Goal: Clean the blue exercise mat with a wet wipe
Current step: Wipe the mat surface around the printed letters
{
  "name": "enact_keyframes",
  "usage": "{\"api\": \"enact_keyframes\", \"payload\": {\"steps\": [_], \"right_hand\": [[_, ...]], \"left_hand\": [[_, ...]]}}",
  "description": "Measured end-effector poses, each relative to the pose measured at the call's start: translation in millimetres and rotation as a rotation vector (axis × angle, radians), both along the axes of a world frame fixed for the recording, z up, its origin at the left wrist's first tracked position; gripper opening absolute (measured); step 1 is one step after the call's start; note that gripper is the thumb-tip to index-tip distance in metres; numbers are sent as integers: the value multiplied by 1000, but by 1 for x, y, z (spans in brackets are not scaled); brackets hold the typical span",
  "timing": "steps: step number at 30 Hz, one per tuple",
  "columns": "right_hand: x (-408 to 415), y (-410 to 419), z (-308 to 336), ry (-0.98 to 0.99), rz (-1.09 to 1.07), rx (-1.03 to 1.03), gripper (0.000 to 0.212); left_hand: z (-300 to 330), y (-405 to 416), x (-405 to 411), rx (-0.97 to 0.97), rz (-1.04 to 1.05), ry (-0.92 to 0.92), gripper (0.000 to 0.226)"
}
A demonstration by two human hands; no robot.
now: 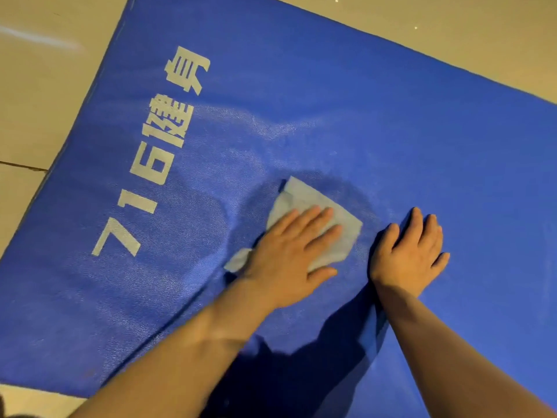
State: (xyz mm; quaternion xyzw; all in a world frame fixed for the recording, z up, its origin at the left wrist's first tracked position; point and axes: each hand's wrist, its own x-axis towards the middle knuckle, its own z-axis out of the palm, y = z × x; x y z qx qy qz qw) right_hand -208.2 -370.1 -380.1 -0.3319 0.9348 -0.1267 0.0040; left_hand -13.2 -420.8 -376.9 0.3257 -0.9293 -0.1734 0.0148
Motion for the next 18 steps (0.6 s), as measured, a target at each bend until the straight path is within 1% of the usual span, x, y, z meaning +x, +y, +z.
{"api": "enact_keyframes", "payload": {"steps": [2, 4, 6, 7, 8, 11, 12, 15, 17, 18], "right_hand": [[0, 0, -1, 1, 3, 5, 58], [-1, 0, -1, 9, 9, 5, 58], [-1, 1, -2, 16, 12, -1, 59], [-1, 1, -2, 21, 11, -5, 59], [-1, 1, -2, 28, 9, -8, 59], [0, 1, -2, 24, 5, -3, 57], [0, 0, -2, 17, 3, 3, 57], [-1, 0, -2, 11, 4, 10, 62], [0, -1, -2, 18, 6, 7, 64], [0, -1, -2, 26, 7, 6, 64]], "left_hand": [[1, -51, 22, -64, 122, -46, 66], [3, -105, 56, -38, 320, -171, 74], [5, -140, 87, -94, 476, -169, 77], [6, -146, 94, -110, 508, -165, 76], [6, -146, 92, -78, 537, -191, 73], [11, -136, 47, 24, 681, -222, 62], [13, -131, 27, 46, 649, -191, 60], [14, -94, -33, 69, 349, -91, 57], [13, -61, -65, 97, 159, -110, 58], [14, -49, -75, 105, 97, -117, 58]]}}
